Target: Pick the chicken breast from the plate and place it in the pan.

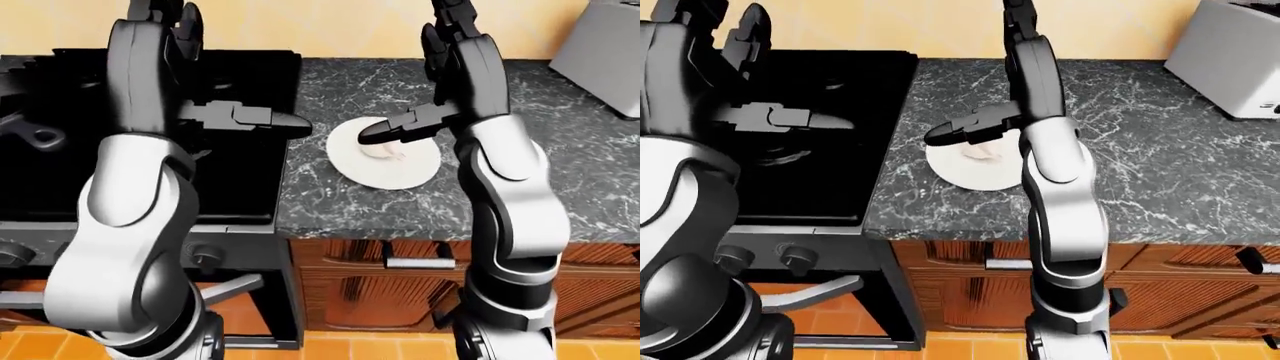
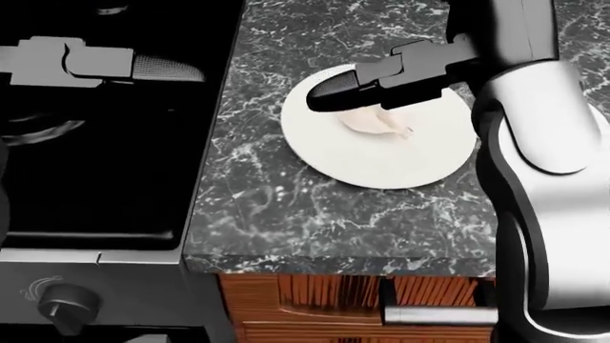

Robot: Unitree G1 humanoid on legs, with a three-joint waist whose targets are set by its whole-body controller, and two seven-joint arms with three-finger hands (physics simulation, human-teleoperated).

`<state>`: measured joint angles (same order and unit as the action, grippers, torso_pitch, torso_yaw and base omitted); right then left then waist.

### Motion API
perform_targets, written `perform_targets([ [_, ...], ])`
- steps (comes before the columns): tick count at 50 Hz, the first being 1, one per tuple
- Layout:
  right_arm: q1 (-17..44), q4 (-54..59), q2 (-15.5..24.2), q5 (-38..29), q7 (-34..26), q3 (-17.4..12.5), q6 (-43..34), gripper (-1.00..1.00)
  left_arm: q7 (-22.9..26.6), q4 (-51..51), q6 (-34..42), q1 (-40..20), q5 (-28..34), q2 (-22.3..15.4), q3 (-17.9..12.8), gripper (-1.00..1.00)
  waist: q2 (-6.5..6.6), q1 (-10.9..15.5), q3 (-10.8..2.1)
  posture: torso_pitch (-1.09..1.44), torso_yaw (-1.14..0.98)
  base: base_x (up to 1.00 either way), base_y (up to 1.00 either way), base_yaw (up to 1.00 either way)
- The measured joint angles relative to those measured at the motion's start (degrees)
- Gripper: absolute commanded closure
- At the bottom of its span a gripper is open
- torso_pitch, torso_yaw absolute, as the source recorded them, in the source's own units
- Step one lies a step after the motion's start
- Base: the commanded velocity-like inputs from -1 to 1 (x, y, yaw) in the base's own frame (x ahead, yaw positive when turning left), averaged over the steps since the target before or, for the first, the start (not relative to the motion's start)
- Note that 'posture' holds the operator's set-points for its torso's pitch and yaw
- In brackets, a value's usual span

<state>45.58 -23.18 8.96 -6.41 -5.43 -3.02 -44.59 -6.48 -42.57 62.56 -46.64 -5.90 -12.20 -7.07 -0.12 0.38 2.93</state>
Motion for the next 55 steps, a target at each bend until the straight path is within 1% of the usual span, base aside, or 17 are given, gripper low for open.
perform_targets([
  [5, -1.0, 2.4, 0.2, -0.1, 0.4, -0.8, 0.5, -1.0, 0.1, 0.3, 0.3, 0.0, -0.3, 0.1, 0.3, -1.0, 0.21, 0.0, 0.15, 0.0, 0.0, 0.0, 0.0, 0.0],
  [10, -1.5, 4.1, 0.3, -0.5, 0.8, -0.8, 0.7, -1.0, 0.2, 0.0, -0.3, 0.0, -0.4, 0.1, 0.5, -1.0, 0.58, -0.1, 0.0, 0.0, 0.0, 0.0, 0.0, 0.0],
  [20, -2.0, 7.4, -0.7, -4.1, 0.1, 1.1, 0.6, -1.0, 0.2, 0.2, -0.2, 0.2, -0.2, 0.2, 0.5, -1.0, 0.57, -0.2, -0.06, 0.0, 0.0, 0.0, 0.0, 0.0],
  [30, -1.9, 8.1, -1.7, -6.9, -1.8, 1.8, 1.0, -1.0, 0.4, 0.6, -0.8, 0.5, 0.4, 0.5, 0.8, -1.0, 0.32, -0.2, -0.34, 0.0, 0.0, 0.0, 0.0, 0.0],
  [39, -2.0, 12.4, -1.7, -8.6, -2.0, 1.4, 2.7, -1.0, 0.6, 0.8, -1.0, 0.7, 0.9, 0.9, 1.0, -1.0, 0.27, -0.2, -0.45, 0.0, 0.0, 0.0, 0.0, 0.0],
  [43, -1.8, 13.5, -1.6, -9.3, -2.1, 1.2, 2.1, -1.0, 0.6, 0.8, -0.9, 0.6, 0.9, 1.0, 1.1, -1.0, 0.3, -0.2, -0.36, 0.0, 0.0, 0.0, 0.0, 0.0],
  [55, -2.4, 17.0, -1.0, -9.7, -1.8, 0.4, 4.8, -1.0, 0.9, 1.1, -1.3, 0.7, 1.3, 1.2, 1.2, -1.0, 0.26, -0.3, -0.4, 0.0, 0.0, 0.0, 0.0, 0.0],
])
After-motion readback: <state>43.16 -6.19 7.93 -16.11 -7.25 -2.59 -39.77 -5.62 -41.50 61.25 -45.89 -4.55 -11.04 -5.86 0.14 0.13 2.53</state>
